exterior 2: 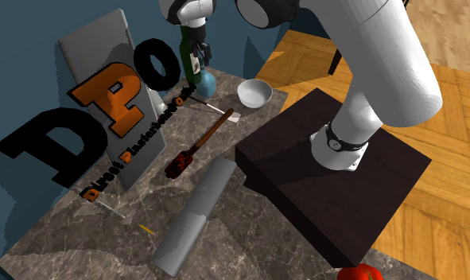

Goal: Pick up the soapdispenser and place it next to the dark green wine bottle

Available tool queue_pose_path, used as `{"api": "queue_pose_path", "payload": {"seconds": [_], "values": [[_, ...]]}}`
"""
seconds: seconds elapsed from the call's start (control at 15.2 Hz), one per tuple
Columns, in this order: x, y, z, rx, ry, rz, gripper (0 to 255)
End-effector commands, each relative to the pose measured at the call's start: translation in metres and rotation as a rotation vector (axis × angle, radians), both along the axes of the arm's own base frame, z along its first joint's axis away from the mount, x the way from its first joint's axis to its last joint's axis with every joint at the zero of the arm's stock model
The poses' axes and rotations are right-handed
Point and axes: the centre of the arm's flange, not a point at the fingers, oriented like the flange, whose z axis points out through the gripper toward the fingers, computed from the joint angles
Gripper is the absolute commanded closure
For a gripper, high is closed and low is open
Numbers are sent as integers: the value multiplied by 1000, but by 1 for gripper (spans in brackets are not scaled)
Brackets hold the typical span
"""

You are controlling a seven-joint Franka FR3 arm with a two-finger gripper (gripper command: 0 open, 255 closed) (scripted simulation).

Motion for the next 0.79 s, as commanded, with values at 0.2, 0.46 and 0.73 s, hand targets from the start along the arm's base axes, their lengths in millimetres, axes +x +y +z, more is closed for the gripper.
{"api": "queue_pose_path", "payload": {"seconds": [0.2,0.46,0.73], "values": [[-1,-2,50,0,0,0,0],[-1,-2,50,0,0,0,0],[-1,-2,50,0,0,0,0]]}}
